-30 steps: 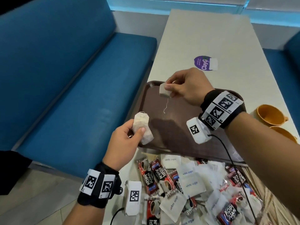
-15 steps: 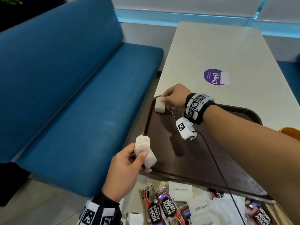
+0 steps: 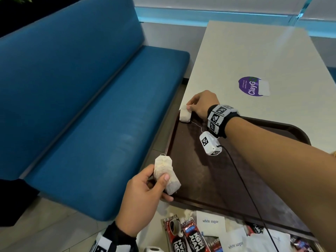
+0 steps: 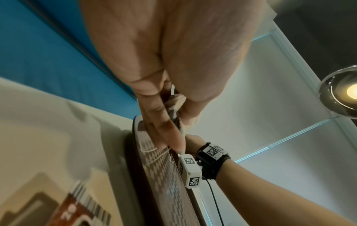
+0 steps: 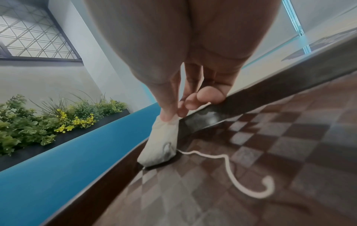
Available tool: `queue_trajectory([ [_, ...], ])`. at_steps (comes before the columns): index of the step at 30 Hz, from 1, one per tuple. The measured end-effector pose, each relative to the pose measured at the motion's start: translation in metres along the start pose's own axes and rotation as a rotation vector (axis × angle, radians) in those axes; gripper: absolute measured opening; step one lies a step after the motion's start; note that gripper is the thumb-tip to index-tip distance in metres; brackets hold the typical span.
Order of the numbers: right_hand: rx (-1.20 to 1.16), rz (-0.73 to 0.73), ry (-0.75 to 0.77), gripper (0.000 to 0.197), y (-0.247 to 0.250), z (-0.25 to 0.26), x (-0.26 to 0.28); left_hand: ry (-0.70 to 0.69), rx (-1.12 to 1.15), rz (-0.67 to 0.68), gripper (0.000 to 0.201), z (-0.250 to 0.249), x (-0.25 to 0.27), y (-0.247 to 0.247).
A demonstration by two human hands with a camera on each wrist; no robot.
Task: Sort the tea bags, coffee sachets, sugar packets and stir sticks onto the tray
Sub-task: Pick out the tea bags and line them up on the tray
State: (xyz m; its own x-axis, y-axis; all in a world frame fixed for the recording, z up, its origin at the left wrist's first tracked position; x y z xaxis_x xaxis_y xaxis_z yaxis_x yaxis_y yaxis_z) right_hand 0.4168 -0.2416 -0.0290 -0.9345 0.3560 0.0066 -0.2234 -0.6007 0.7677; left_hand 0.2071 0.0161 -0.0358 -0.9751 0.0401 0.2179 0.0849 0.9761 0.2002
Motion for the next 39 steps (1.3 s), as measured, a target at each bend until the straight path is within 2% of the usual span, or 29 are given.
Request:
queue_trajectory([
  [5,0.017,-0.029,0.012,0.017,0.009,0.001,0.003,-0.001,0.071,0.007,0.007,0.006,0.000,-0.001],
  [9,-0.025,-0.033,0.058,0.014,0.029,0.019,0.030,0.008,0.140,0.005,0.008,0.007,0.000,-0.001],
  [11,-0.093,0.046,0.134,0.011,0.040,0.037,0.062,-0.019,0.161,-0.002,0.007,0.004,0.001,-0.001],
  [14,-0.222,0.270,0.279,0.011,0.052,0.064,0.125,-0.078,0.175,0.012,0.009,-0.007,0.004,-0.004],
  [16,-0.333,0.395,0.290,0.018,0.054,0.070,0.161,-0.092,0.196,0.033,0.013,-0.013,0.004,-0.007],
  [19,-0.361,0.404,0.280,0.027,0.055,0.065,0.189,-0.090,0.208,0.035,0.015,-0.019,0.003,-0.009],
  [22,-0.352,0.441,0.256,0.029,0.053,0.054,0.197,-0.098,0.211,0.034,0.019,-0.023,0.003,-0.009],
  [25,-0.323,0.451,0.257,0.028,0.053,0.046,0.200,-0.093,0.222,0.047,0.027,-0.023,0.001,-0.010],
  [28,-0.389,0.467,0.229,0.022,0.054,0.041,0.200,-0.070,0.260,0.051,0.034,-0.021,0.001,-0.011],
  [32,-0.440,0.455,0.172,0.021,0.056,0.035,0.194,-0.038,0.317,0.035,0.034,-0.019,0.002,-0.008],
  [36,-0.281,0.369,0.197,0.020,0.058,0.029,0.179,-0.022,0.336,0.009,0.022,-0.015,-0.001,-0.001],
  [39,-0.127,0.203,0.235,0.014,0.062,0.029,0.150,-0.011,0.316,-0.017,0.015,-0.009,-0.004,0.004],
])
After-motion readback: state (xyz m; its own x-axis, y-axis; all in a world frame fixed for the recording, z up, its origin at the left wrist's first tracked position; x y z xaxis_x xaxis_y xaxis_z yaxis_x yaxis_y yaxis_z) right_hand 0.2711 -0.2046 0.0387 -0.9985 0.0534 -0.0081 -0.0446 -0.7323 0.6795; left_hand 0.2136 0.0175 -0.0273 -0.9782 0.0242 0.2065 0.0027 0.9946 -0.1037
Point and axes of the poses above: each hand's wrist, its own x-axis away from the middle knuckle, its own y-axis out of the back of the hand, z = x × y, the point moved 5 cm from there along -x, towards the middle knuckle, and after that the axes turned 9 degrees about -z, right-handed, at the moved point
